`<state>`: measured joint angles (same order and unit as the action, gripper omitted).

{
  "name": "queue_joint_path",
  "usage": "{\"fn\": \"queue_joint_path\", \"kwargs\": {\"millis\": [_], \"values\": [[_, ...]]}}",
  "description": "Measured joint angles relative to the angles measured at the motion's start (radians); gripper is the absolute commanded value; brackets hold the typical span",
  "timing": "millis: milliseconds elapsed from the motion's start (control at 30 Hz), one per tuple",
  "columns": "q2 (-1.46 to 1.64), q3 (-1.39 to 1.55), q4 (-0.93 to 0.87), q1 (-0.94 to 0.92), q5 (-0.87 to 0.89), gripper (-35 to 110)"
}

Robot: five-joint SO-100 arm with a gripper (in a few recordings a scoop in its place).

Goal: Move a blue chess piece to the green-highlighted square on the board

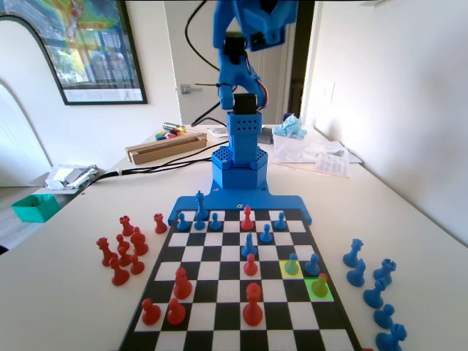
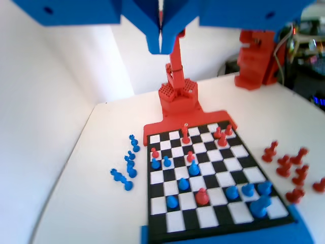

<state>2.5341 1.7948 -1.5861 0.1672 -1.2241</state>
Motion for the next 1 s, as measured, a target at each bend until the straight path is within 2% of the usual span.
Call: {"fn": "queue_joint_path", "kwargs": {"millis": [233, 667, 1000], "values": [[-0.291, -0.089, 0.000, -0.003, 0.127, 2], [-0.767, -0.183, 0.121, -0.018, 0.356, 6], [-1.037, -0.293, 0.213, -0.008, 0.391, 12]]}}
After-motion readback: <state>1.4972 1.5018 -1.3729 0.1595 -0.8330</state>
